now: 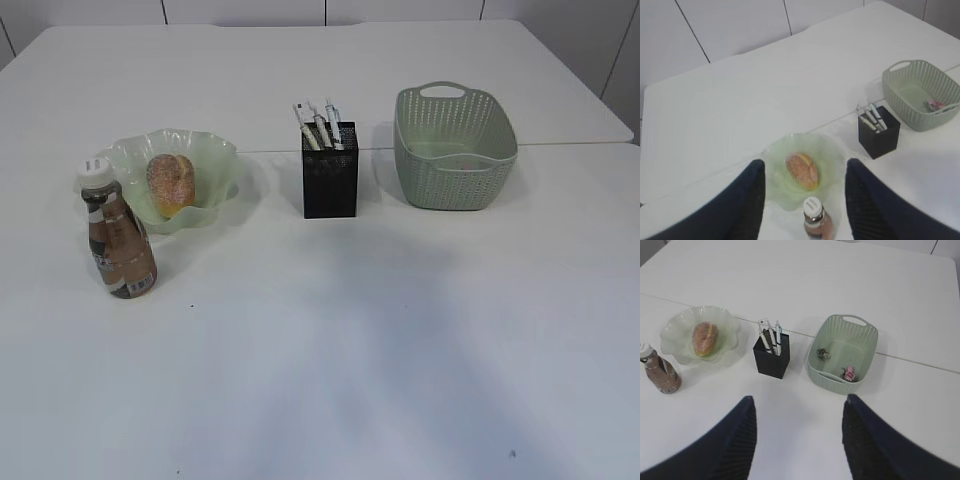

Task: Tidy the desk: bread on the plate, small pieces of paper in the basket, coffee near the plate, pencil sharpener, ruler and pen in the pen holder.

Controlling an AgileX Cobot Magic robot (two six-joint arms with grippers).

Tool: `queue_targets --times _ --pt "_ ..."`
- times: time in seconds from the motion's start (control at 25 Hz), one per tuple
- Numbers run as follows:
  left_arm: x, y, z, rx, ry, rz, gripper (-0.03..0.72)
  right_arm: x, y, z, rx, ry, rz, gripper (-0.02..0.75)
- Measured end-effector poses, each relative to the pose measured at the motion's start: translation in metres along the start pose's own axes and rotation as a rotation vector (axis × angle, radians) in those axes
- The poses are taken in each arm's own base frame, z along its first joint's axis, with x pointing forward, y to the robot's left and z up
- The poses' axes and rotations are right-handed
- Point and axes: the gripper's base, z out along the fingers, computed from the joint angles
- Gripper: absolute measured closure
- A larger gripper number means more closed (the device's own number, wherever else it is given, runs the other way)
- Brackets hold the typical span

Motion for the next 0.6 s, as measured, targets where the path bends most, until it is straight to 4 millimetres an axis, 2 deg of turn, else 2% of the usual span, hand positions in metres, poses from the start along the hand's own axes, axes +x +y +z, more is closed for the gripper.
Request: queue_targets --times 0.28,0.32,0.48,0.6 --pt "0.021 0.010 -0.062 -0.017 0.085 -0.025 0.323 0.011 0.004 -0.043 -0.070 -0.094 0.023 0.299" --pt "0.025 0.012 -0.072 -0.019 0.094 -0.029 0.323 0.012 0.004 -0.044 -0.070 -0.095 0.016 0.299" --pt "0.035 0.016 -0.112 -0.007 0.024 -0.053 0.324 0.033 0.004 -0.056 -0.071 -0.089 0.017 0.299" --pt "0.046 0.017 -0.152 0.045 -0.070 -0.085 0.335 0.068 0.004 -0.054 -0.072 -0.028 0.016 0.299"
